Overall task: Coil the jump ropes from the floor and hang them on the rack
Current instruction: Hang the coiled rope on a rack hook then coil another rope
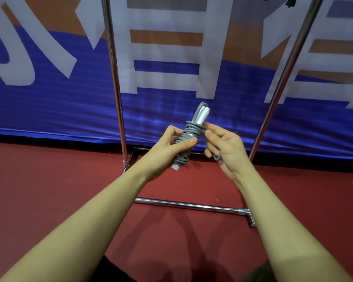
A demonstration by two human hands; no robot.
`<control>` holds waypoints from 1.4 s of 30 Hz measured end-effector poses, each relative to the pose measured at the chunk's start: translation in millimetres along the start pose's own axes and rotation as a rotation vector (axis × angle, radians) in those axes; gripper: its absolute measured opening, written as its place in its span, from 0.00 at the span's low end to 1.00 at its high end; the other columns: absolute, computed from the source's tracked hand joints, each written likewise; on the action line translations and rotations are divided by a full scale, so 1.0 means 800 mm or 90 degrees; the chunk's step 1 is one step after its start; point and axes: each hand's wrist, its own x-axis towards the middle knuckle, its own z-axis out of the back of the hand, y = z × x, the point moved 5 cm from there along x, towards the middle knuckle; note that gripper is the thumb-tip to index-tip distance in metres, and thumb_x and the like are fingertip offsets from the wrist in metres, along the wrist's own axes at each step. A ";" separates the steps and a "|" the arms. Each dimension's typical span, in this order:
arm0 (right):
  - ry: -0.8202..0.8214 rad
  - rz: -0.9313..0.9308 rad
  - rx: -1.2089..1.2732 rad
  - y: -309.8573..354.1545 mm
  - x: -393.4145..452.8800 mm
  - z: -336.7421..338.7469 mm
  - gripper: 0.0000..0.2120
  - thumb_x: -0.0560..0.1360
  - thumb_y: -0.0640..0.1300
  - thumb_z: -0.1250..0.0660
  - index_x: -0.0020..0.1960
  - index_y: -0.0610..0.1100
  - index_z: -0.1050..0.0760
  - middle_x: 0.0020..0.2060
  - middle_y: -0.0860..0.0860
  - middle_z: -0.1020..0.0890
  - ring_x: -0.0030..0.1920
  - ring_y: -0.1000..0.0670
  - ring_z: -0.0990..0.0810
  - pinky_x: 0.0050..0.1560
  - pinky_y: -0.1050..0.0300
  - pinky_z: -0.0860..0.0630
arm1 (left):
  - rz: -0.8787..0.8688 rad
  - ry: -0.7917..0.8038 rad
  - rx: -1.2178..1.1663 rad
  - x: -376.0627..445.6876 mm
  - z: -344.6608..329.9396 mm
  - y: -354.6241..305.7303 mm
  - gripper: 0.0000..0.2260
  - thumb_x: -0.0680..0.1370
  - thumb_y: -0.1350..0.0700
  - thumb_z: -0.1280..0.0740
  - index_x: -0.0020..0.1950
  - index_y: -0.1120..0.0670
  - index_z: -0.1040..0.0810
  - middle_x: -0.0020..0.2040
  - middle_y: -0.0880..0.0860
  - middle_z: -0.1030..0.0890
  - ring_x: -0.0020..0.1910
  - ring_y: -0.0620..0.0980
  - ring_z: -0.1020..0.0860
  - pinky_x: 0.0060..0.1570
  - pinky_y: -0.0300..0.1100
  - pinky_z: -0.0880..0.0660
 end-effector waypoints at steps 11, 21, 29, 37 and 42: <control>-0.020 -0.029 0.103 -0.005 0.001 -0.004 0.14 0.77 0.33 0.40 0.62 0.38 0.27 0.38 0.50 0.19 0.21 0.58 0.37 0.34 0.64 0.27 | -0.188 -0.171 0.395 0.003 -0.007 -0.003 0.17 0.82 0.49 0.42 0.70 0.49 0.31 0.56 0.50 0.22 0.52 0.45 0.24 0.56 0.46 0.27; -0.021 -0.038 0.104 -0.010 0.002 -0.002 0.19 0.73 0.34 0.38 0.64 0.36 0.29 0.53 0.48 0.17 0.22 0.59 0.38 0.34 0.65 0.30 | -0.170 -0.216 0.307 -0.006 -0.013 -0.010 0.12 0.80 0.49 0.38 0.59 0.53 0.32 0.37 0.50 0.20 0.28 0.43 0.26 0.33 0.38 0.30; 0.026 -0.015 0.052 0.006 0.001 -0.001 0.15 0.74 0.37 0.38 0.60 0.38 0.26 0.35 0.57 0.17 0.22 0.59 0.39 0.36 0.67 0.36 | -0.002 0.008 -0.075 0.000 -0.012 -0.009 0.16 0.70 0.52 0.31 0.47 0.56 0.36 0.35 0.61 0.19 0.26 0.54 0.22 0.22 0.38 0.30; -0.043 0.015 0.005 0.008 0.003 0.001 0.12 0.77 0.30 0.41 0.57 0.39 0.24 0.45 0.54 0.16 0.24 0.60 0.31 0.36 0.67 0.30 | -0.129 -0.152 0.232 0.009 0.006 -0.004 0.06 0.78 0.52 0.33 0.53 0.51 0.23 0.40 0.46 0.19 0.37 0.41 0.22 0.45 0.40 0.24; -0.051 0.018 -0.047 0.003 0.006 -0.001 0.14 0.77 0.32 0.39 0.61 0.40 0.25 0.46 0.48 0.18 0.26 0.58 0.34 0.36 0.64 0.30 | -0.114 -0.290 0.345 0.000 -0.009 -0.003 0.12 0.81 0.46 0.41 0.49 0.53 0.24 0.35 0.46 0.22 0.36 0.46 0.25 0.41 0.45 0.28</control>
